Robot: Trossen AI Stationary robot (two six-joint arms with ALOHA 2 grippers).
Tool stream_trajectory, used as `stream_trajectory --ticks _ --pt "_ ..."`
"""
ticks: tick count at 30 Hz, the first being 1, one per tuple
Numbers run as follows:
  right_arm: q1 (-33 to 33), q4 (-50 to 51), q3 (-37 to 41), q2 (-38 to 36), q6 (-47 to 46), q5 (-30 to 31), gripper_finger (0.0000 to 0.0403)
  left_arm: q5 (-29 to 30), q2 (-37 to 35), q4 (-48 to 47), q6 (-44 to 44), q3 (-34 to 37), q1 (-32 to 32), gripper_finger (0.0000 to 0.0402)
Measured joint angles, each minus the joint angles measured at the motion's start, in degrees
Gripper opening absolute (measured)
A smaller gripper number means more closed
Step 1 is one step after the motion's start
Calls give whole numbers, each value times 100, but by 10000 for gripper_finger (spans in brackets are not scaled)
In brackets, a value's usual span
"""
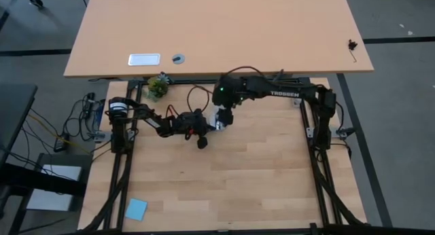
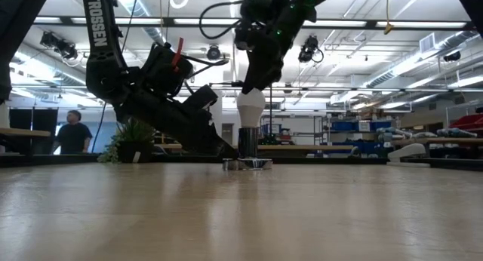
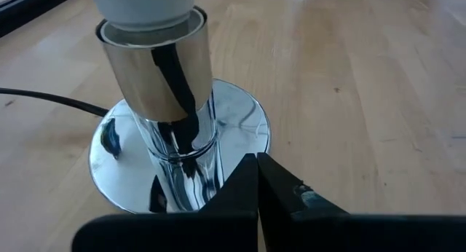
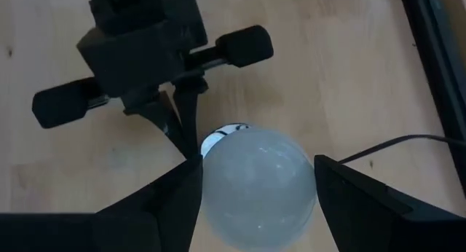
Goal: Screw lightbulb
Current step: Insert the lightbulb into the lamp
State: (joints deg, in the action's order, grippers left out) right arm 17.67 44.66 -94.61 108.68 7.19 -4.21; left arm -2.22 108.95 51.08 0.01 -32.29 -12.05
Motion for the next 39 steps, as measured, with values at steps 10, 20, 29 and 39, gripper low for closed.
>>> stream_trajectory --ticks 10,20,29,39 --pt "-47 -10 0 0 -364 48 263 -155 48 -154 -6 47 27 1" --pt "-284 -38 13 17 -672 612 288 -62 48 -71 -21 24 15 1" --pt "-326 -76 24 -27 -545 657 302 -168 37 50 -24 11 17 1" --pt "-326 -141 24 -105 -417 660 301 -248 -375 32 -69 7 14 1"
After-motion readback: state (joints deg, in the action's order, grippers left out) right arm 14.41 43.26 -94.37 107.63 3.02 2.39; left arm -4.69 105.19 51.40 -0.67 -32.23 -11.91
